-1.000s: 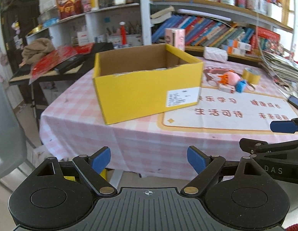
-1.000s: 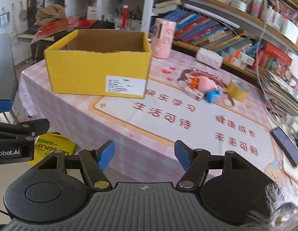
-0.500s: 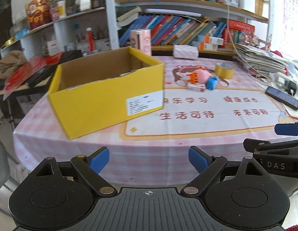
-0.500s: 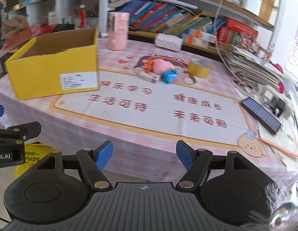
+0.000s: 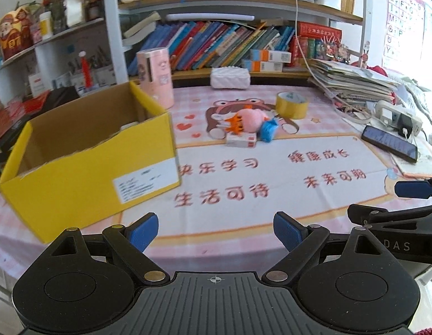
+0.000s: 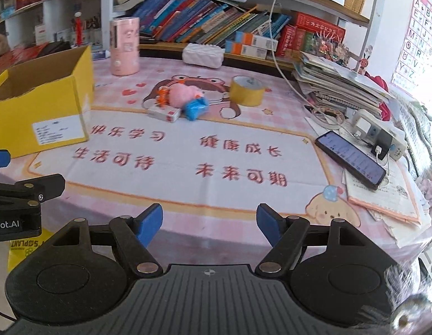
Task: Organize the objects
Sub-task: 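Move both open tools toward the card box and yellow tape roll, then grasp the white card box with the left tool while the right tool grasps the yellow tape roll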
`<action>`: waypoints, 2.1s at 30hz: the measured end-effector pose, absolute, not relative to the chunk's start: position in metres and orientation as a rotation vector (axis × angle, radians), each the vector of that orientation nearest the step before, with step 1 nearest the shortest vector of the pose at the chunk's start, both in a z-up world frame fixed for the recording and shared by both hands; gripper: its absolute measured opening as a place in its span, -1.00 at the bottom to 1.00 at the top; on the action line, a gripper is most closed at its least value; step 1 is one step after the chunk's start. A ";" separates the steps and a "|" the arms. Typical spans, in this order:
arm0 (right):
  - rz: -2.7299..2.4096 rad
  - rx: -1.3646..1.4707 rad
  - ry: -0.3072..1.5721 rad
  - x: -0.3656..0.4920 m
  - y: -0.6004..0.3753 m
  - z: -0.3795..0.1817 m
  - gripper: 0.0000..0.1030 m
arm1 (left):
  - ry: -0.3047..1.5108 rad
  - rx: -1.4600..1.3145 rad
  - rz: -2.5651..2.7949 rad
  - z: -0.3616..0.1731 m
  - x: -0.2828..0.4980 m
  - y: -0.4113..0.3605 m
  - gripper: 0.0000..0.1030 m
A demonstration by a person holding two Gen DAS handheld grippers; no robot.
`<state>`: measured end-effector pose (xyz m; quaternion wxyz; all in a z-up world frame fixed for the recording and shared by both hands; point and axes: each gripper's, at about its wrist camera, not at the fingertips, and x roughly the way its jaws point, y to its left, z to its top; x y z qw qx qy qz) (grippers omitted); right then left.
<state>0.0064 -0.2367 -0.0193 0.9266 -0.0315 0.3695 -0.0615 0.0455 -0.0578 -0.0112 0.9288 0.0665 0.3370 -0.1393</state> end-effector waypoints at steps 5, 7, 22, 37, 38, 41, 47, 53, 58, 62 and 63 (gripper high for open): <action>-0.130 -0.055 0.754 0.028 -0.256 -0.016 0.44 | 0.673 0.144 -0.308 -0.010 0.064 -0.078 0.78; -0.127 -0.054 0.754 0.038 -0.263 -0.015 0.44 | 0.669 0.142 -0.314 -0.010 0.072 -0.086 0.78; -0.055 -0.074 0.761 0.105 -0.308 -0.015 0.46 | 0.691 0.102 -0.246 -0.014 0.122 -0.123 0.78; 0.011 -0.031 0.740 0.151 -0.343 -0.016 0.50 | 0.679 0.114 -0.172 -0.013 0.156 -0.155 0.75; 0.012 -0.028 0.739 0.154 -0.346 -0.016 0.50 | 0.679 0.115 -0.172 -0.014 0.160 -0.157 0.70; 0.013 -0.018 0.737 0.166 -0.354 -0.018 0.50 | 0.687 0.129 -0.174 -0.017 0.172 -0.166 0.57; 0.033 0.000 0.729 0.194 -0.365 -0.021 0.50 | 0.691 0.149 -0.140 -0.026 0.206 -0.177 0.45; 0.060 0.002 0.717 0.224 -0.369 -0.021 0.50 | 0.767 0.164 -0.123 -0.047 0.242 -0.182 0.38; 0.042 -0.006 0.693 0.254 -0.377 -0.021 0.50 | 0.825 0.188 -0.136 -0.062 0.253 -0.182 0.32; 0.035 -0.008 0.696 0.277 -0.385 -0.024 0.67 | 0.847 0.206 -0.162 -0.071 0.257 -0.187 0.32; 0.035 -0.010 0.695 0.282 -0.387 -0.026 0.70 | 0.851 0.211 -0.160 -0.074 0.259 -0.189 0.32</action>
